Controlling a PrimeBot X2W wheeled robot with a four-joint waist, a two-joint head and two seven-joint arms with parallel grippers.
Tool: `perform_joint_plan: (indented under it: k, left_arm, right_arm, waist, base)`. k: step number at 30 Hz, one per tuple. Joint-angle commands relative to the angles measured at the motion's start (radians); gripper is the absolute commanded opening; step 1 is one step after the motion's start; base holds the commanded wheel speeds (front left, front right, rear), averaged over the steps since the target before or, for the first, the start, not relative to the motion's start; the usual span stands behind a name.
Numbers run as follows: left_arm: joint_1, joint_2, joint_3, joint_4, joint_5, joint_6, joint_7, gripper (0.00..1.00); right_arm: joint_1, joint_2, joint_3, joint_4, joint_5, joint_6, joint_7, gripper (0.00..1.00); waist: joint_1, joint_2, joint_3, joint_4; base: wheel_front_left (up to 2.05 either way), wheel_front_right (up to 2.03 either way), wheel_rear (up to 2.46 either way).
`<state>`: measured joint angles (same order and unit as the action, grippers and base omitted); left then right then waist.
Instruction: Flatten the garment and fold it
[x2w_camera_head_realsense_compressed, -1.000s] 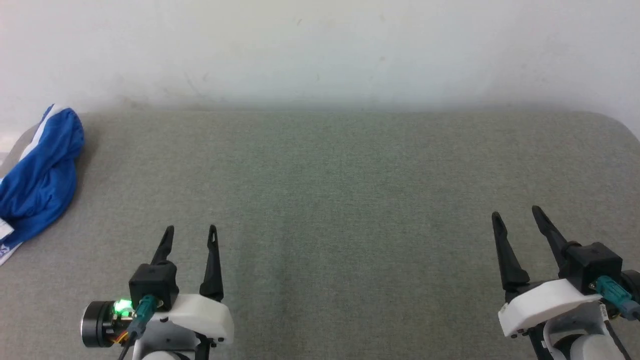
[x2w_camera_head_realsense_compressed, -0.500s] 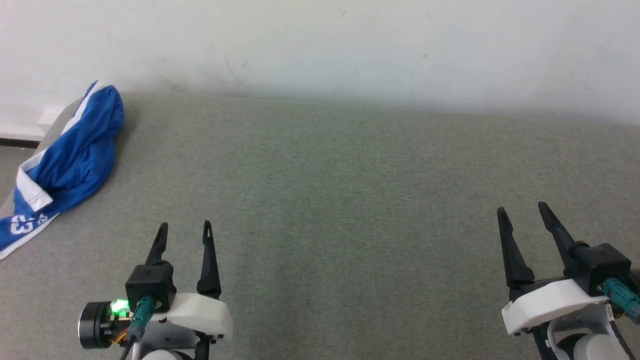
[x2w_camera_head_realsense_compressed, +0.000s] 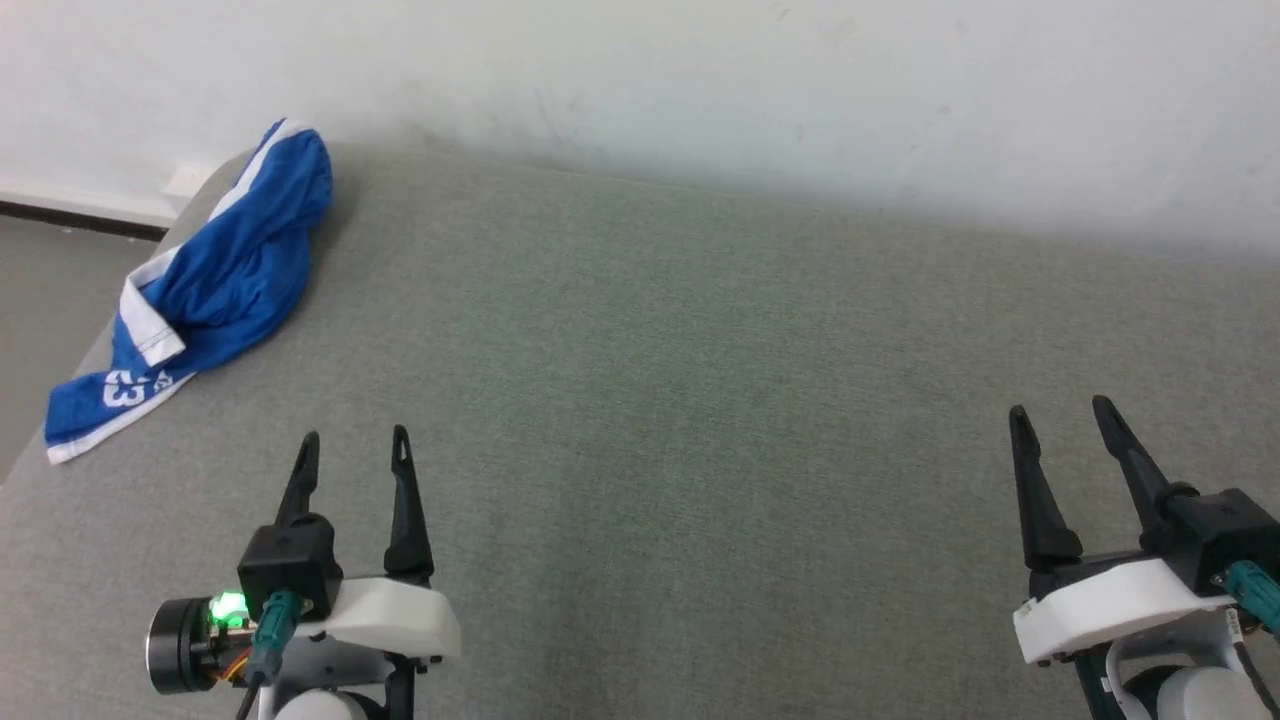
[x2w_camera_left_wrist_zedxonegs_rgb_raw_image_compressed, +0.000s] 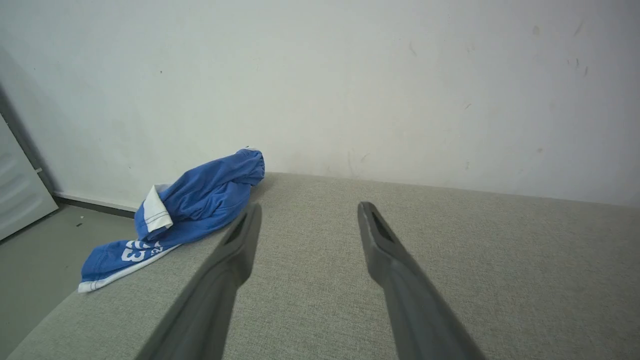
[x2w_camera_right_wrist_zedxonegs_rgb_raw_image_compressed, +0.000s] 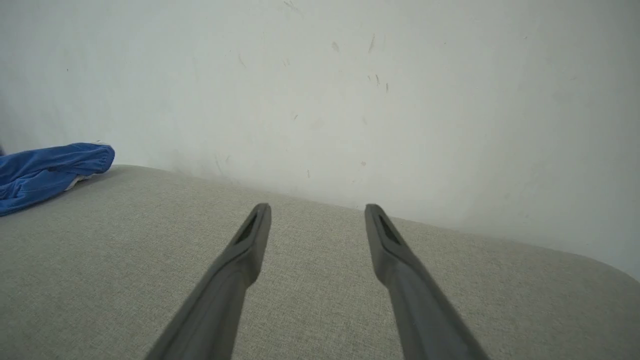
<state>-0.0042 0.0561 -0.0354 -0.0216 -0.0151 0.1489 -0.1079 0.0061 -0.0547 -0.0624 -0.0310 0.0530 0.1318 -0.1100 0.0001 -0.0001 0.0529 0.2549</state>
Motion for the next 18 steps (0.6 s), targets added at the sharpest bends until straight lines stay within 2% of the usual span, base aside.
perform_joint_plan:
  k: [1, 18]
  left_arm:
    - [-0.013, -0.002, 0.002, -0.007, -0.008, 0.012, -0.013, 1.0]
    - [-0.024, -0.004, 0.036, -0.021, -0.028, 0.073, -0.049, 1.0]
  right_arm:
    - [-0.001, 0.002, -0.005, -0.009, 0.007, -0.001, -0.011, 1.0]
    - [-0.006, 0.003, -0.023, -0.031, 0.003, -0.001, -0.047, 1.0]
  waist:
    - [-0.0001, 0.0001, 0.006, 0.02]
    - [-0.0001, 0.0001, 0.048, 0.115]
  base:
    - [0.0, 0.0, 0.0]
    - [0.0, 0.0, 0.0]
